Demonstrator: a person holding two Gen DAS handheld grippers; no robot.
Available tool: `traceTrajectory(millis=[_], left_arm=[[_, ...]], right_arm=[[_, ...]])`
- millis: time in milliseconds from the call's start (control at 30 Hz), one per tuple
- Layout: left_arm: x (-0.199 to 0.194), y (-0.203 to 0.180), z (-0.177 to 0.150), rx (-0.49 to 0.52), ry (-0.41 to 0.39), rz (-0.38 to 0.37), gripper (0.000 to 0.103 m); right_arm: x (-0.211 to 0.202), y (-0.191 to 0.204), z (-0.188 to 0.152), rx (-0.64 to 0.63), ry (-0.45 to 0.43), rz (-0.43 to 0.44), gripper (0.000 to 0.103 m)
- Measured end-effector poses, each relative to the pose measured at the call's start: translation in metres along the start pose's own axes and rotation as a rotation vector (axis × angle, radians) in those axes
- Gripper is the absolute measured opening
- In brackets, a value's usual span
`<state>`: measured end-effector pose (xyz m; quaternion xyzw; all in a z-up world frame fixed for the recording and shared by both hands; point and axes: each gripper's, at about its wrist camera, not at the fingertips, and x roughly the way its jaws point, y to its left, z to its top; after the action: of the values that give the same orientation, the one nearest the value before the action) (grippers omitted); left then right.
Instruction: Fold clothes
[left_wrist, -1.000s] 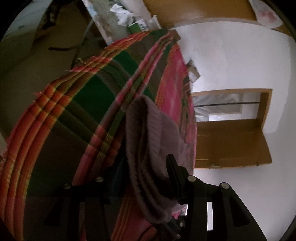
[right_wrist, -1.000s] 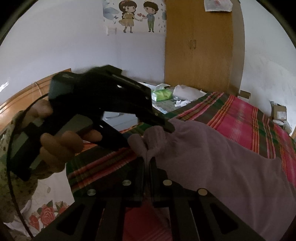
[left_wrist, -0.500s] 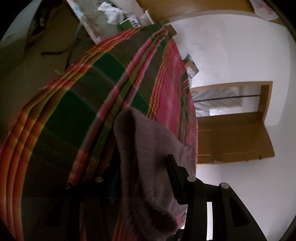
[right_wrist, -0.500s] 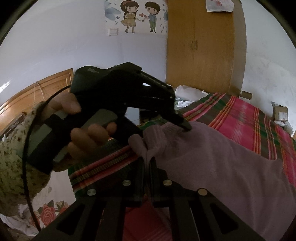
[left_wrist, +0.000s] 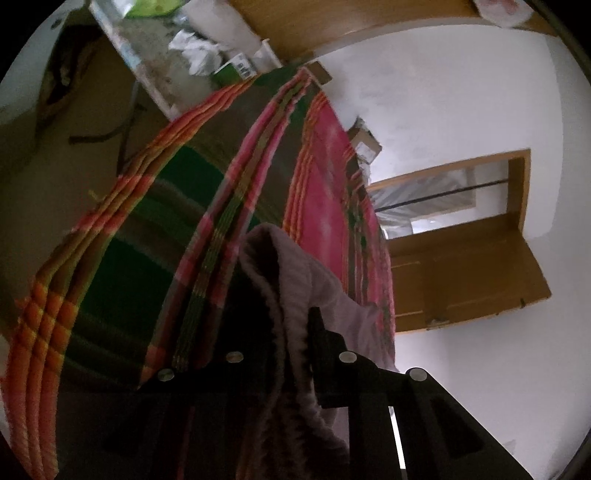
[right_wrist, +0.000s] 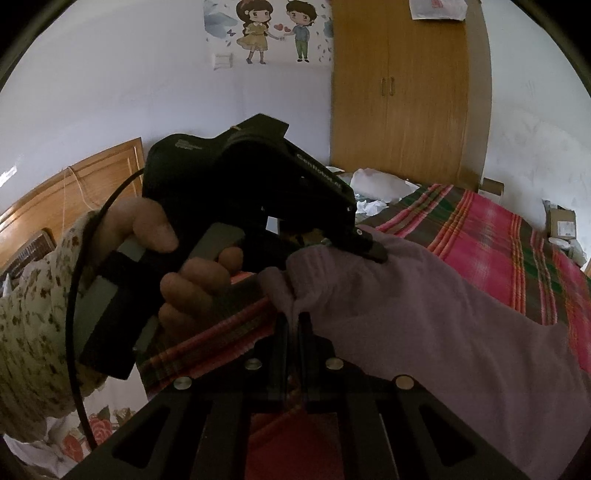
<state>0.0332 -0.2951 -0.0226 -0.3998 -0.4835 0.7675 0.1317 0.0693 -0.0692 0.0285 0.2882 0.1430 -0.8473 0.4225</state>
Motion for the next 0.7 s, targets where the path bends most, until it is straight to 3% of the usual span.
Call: traceTrajectory(millis=[400, 700], left_arm=[[0.009, 0.017, 0.003, -0.022, 0.022, 0.04, 0.017], [-0.001, -0.018, 0.001, 0.052, -0.007, 0.019, 0.016]], right_arm=[[0.019, -0.004, -0.006, 0.059, 0.104, 0.036, 0.005], [-0.009, -0.015, -0.004, 0.092, 0.018, 0.062, 0.005]])
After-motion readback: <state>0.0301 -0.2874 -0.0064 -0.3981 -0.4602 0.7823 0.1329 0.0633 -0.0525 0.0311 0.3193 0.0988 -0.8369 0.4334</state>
